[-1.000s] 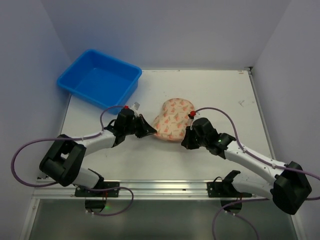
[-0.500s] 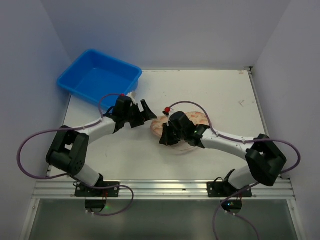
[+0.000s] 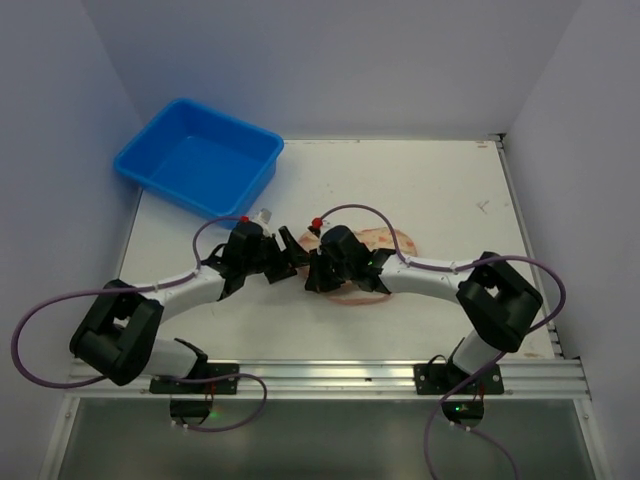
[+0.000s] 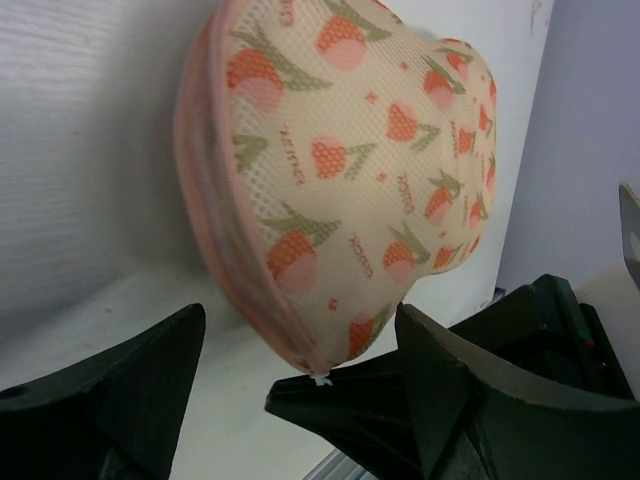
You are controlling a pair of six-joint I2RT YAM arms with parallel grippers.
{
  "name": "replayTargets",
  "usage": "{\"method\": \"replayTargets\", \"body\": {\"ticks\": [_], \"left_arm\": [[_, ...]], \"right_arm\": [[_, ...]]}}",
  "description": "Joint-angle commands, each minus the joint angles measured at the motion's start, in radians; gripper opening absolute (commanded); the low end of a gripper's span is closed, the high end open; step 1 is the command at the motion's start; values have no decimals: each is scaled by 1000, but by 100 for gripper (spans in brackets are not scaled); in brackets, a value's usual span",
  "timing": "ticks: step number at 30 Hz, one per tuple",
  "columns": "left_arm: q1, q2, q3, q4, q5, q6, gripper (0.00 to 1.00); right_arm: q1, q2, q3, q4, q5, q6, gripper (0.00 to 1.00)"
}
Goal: Unzip the laundry bag and remove the bra
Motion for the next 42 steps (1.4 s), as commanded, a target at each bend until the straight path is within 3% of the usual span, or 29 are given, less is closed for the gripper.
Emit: {"method": "replayTargets", "body": {"ticks": [1,4,5,7,8,9,15,19,23,29,33,34,36,37,39,40,42], "left_arm": [[-35,10,33,73,-13,-24,78],[-35,51,27,82,-28,-31,60],[-35,57,25,88,-30,-37,43],[-35,63,24,87,-33,-40,23],[-37,60,24,81,-33,-35,7],[-29,57,25,72,-34,-28,1],[81,-9,10,-19,-17,51,0],[124,-47,13,-86,-1,127,0],[138,-30,44,-181,0,251,0],[155,92,208,-261,-31,365,0],[155,235,413,-264,38,394,0],[155,288,451,-260,65,390,3],[154,336,554,-251,87,367,18],[152,367,580,-246,111,358,35],[146,381,622,-238,125,330,58],[143,373,621,-238,124,322,80],[138,343,576,-238,115,286,90]], "right_arm": [[10,-8,37,57,-11,15,0],[10,-17,28,55,-14,24,0],[11,-22,23,52,-11,24,0],[10,-39,18,32,-2,26,0],[10,-48,9,32,2,24,0],[10,-55,5,-12,7,23,0],[-33,-190,-78,-170,64,-2,0],[-162,-336,-161,-290,52,-7,0],[-280,-500,-216,-418,137,-8,0],[-314,-609,-206,-503,151,-22,0],[-289,-596,-227,-411,31,-54,0],[-277,-571,-227,-396,12,-54,0],[-233,-540,-219,-352,-1,-39,0],[-213,-524,-215,-335,-5,-24,0],[-159,-468,-196,-267,-14,-4,0],[-144,-448,-190,-241,-28,19,0],[-113,-384,-170,-145,-47,44,0]]}}
